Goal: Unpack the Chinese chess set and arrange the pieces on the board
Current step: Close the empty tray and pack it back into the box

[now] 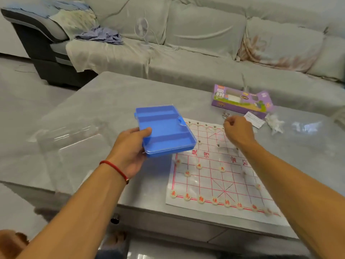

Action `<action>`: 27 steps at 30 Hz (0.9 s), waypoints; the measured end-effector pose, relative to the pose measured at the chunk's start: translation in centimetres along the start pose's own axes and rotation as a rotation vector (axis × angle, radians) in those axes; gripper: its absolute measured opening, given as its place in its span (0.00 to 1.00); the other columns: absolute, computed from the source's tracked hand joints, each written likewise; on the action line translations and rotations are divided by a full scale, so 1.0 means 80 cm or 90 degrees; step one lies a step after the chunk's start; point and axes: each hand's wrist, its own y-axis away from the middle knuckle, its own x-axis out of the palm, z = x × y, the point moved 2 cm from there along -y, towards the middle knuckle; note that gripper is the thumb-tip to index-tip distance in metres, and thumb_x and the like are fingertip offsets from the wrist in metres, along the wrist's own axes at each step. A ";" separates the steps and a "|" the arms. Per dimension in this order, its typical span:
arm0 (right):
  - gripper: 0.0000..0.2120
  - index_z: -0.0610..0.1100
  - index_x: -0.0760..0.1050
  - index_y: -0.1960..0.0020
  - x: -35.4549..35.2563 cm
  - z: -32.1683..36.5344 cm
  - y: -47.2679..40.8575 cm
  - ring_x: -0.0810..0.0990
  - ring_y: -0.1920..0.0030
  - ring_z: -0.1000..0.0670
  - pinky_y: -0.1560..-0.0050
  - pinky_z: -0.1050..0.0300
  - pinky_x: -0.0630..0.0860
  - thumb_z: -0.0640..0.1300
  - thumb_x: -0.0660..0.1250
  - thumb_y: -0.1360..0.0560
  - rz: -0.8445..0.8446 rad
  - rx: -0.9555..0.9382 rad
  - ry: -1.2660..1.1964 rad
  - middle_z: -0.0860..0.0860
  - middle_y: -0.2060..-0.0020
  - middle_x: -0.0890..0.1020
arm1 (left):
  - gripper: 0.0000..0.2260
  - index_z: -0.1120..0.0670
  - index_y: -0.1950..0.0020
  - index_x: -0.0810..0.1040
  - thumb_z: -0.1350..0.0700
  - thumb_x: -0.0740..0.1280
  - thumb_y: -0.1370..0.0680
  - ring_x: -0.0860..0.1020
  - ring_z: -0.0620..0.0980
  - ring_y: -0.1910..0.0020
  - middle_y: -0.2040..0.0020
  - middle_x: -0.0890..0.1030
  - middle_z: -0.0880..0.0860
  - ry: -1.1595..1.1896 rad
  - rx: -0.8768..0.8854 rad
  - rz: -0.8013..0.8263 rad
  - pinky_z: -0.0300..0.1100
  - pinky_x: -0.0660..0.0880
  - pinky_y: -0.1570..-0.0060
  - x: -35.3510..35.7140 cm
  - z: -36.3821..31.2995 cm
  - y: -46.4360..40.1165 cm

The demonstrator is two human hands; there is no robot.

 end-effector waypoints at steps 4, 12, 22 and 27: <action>0.15 0.40 0.77 0.37 -0.039 -0.099 -0.069 0.77 0.41 0.37 0.44 0.48 0.73 0.41 0.61 0.21 -0.049 0.068 0.086 0.39 0.41 0.80 | 0.08 0.57 0.42 0.80 0.59 0.66 0.20 0.85 0.55 0.53 0.50 0.86 0.55 -0.002 -0.025 0.039 0.51 0.80 0.51 0.061 0.022 -0.024; 0.25 0.41 0.64 0.26 -0.013 -0.185 -0.179 0.74 0.36 0.34 0.37 0.44 0.74 0.49 0.63 0.20 0.052 0.070 0.179 0.36 0.33 0.73 | 0.14 0.56 0.36 0.77 0.56 0.68 0.20 0.84 0.56 0.48 0.44 0.84 0.54 -0.019 -0.002 0.052 0.54 0.82 0.50 0.114 0.038 -0.074; 0.18 0.33 0.80 0.45 -0.026 -0.190 -0.166 0.78 0.50 0.38 0.49 0.46 0.75 0.48 0.68 0.22 0.041 0.145 0.181 0.37 0.50 0.82 | 0.14 0.51 0.34 0.76 0.56 0.68 0.20 0.84 0.55 0.49 0.44 0.84 0.52 -0.056 0.017 0.037 0.60 0.81 0.52 0.107 0.028 -0.057; 0.10 0.32 0.79 0.60 -0.063 -0.152 -0.120 0.78 0.61 0.38 0.61 0.51 0.71 0.36 0.63 0.24 -0.057 0.110 0.051 0.35 0.61 0.82 | 0.14 0.51 0.34 0.76 0.56 0.67 0.20 0.83 0.54 0.47 0.42 0.83 0.51 -0.046 0.031 0.010 0.56 0.83 0.53 0.073 0.012 -0.027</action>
